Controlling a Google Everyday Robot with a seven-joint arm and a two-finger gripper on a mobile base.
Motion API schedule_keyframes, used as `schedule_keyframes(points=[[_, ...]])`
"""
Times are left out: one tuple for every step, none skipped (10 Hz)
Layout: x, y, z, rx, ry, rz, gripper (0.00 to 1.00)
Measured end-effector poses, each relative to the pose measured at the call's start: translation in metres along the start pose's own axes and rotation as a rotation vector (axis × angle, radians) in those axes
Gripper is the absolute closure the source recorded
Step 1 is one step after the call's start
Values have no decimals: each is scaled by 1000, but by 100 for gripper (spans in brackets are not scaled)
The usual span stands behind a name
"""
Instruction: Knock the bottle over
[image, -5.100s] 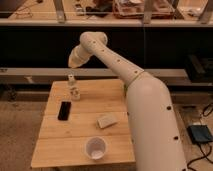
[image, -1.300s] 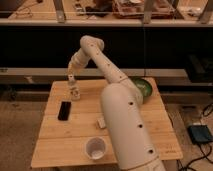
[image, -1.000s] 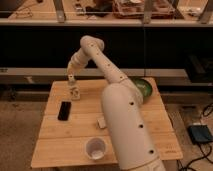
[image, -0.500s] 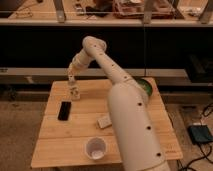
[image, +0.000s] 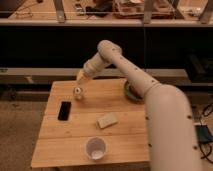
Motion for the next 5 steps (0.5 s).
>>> schedule_keyframes(points=[[-30,-4,-20,32,-10,21,95],[-51,-6,-32,53,-18,51,92],[-77,-10,-47,76,-29,92,91],[-85,-11,-52,83,-33,105,91],[-88,-12,-54,87,-34,109,91]])
